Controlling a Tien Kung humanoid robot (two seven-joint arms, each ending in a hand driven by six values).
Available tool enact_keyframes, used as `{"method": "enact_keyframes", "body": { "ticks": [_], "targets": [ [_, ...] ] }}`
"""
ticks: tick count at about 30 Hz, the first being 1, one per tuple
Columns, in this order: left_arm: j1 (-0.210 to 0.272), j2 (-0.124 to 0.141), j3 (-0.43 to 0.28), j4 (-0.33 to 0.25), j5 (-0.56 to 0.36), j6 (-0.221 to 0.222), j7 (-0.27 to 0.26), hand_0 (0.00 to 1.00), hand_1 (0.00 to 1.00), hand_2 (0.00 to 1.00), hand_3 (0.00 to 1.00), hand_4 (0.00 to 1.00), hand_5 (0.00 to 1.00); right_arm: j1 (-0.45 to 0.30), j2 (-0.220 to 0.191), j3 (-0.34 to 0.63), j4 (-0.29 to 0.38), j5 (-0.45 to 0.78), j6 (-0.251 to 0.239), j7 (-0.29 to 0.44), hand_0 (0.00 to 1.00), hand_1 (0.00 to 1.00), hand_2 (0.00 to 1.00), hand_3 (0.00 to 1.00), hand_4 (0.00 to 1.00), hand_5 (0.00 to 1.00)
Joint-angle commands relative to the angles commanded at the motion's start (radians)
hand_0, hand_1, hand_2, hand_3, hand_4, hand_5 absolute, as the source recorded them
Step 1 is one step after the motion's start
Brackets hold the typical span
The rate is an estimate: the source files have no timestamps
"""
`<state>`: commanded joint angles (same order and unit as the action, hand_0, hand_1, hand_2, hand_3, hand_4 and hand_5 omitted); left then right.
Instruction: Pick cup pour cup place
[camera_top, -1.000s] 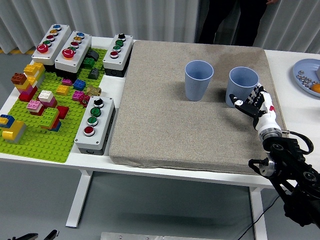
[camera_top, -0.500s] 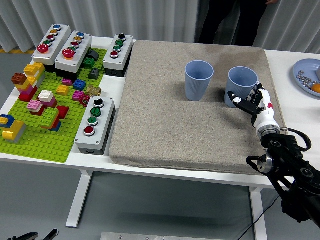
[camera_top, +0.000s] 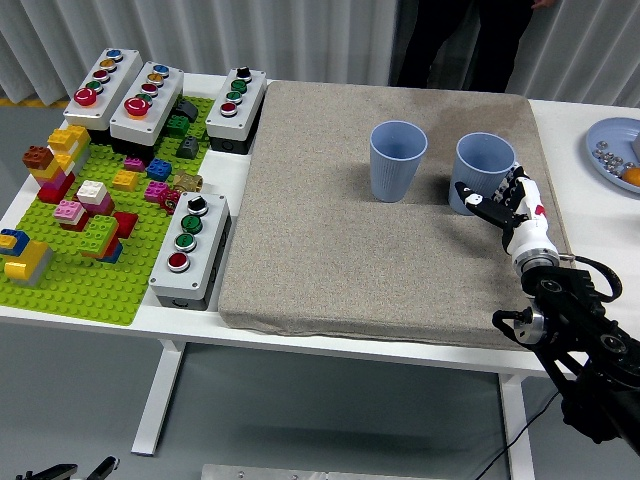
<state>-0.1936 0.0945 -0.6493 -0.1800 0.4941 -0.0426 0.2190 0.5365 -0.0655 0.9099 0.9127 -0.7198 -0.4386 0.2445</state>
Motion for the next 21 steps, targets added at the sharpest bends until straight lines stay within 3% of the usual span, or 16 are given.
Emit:
{"method": "enact_keyframes", "body": {
  "ticks": [4, 5, 21],
  "targets": [
    [0.001, 0.000, -0.001, 0.000, 0.001, 0.000, 0.000, 0.762, 0.779, 0.825, 0.720, 0.505, 0.991, -0.001, -0.001, -0.002, 0.003, 0.003, -0.004, 0.010, 0.864, 0.836, 0.901, 0.852, 0.814, 0.222],
    [0.001, 0.000, -0.001, 0.000, 0.002, 0.000, 0.001, 0.761, 0.778, 0.824, 0.720, 0.505, 0.990, -0.001, -0.001, -0.003, 0.003, 0.004, -0.004, 0.010, 0.783, 0.718, 0.677, 0.722, 0.697, 0.073],
    [0.002, 0.001, -0.005, 0.000, 0.005, 0.000, 0.001, 0.762, 0.778, 0.824, 0.720, 0.505, 0.991, -0.004, -0.001, -0.006, 0.005, 0.009, -0.004, 0.015, 0.752, 0.681, 0.591, 0.658, 0.680, 0.059]
  ]
}}
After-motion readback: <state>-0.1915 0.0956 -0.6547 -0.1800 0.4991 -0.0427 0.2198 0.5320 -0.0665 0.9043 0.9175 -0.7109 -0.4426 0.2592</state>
